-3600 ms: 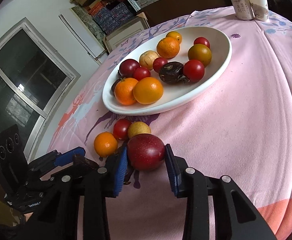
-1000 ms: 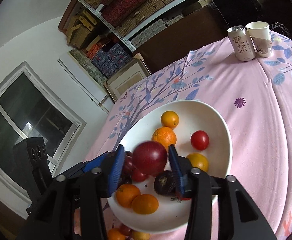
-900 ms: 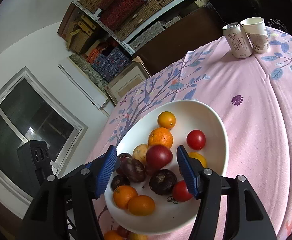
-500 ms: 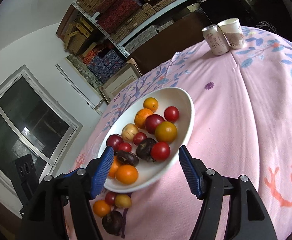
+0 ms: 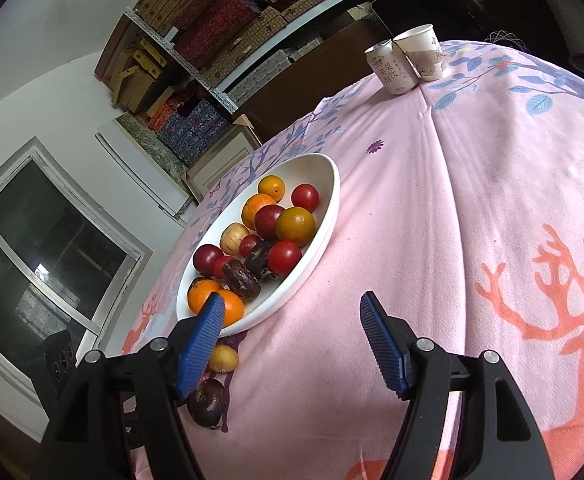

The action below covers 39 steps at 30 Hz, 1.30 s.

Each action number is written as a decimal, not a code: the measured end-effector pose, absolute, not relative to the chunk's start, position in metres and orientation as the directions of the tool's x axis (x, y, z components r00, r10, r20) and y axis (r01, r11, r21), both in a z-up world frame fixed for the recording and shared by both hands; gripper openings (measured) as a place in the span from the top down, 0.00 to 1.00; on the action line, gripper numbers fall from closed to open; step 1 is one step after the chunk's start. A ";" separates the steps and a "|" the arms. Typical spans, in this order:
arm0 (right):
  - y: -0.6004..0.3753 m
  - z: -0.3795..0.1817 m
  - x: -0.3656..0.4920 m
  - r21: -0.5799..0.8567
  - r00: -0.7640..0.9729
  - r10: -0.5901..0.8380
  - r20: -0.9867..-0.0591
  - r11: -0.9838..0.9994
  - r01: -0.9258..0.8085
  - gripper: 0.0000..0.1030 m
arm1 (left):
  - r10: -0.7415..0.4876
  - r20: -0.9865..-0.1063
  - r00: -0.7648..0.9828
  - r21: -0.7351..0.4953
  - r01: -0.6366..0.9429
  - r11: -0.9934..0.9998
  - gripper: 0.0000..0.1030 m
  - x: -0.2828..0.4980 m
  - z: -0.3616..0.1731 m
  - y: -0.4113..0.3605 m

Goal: Organize fruits
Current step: 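Grasp a mandarin orange with the left gripper while the right gripper grasps a dark brown fruit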

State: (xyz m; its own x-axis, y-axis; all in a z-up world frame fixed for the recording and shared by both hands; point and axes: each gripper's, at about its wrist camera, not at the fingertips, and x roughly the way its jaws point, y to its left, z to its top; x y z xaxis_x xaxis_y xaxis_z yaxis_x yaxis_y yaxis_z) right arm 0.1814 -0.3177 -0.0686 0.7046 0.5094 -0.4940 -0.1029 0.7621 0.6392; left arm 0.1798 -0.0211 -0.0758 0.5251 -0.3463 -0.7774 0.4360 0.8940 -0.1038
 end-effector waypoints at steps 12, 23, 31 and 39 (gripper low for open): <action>-0.317 -0.071 0.185 0.651 0.687 0.530 -0.497 0.751 -0.108 0.31 | -0.381 -0.790 0.480 -0.194 0.393 0.899 0.64 0.193 -0.086 -0.017; -0.296 -0.071 0.186 0.612 0.627 0.567 -0.534 0.771 -0.176 0.31 | -0.402 -0.681 0.612 -0.239 0.334 0.912 0.64 0.189 -0.069 0.003; -0.222 -0.067 0.171 0.475 0.449 0.608 -0.655 0.793 -0.381 0.32 | -0.422 -0.668 0.613 -0.261 0.337 0.904 0.64 0.191 -0.065 0.008; -0.169 -0.069 0.157 0.299 0.409 0.496 -0.766 0.838 -0.456 0.31 | -0.427 -0.668 0.609 -0.266 0.341 0.902 0.64 0.190 -0.067 0.009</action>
State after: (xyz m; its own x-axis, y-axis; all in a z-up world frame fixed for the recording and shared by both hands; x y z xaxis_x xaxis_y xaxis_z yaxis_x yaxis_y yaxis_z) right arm 0.1568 -0.1692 -0.0686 0.4088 0.4960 -0.7661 -0.4561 0.8381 0.2993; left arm 0.1897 0.0093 -0.0666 0.6090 -0.4271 -0.6683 0.3406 0.9018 -0.2660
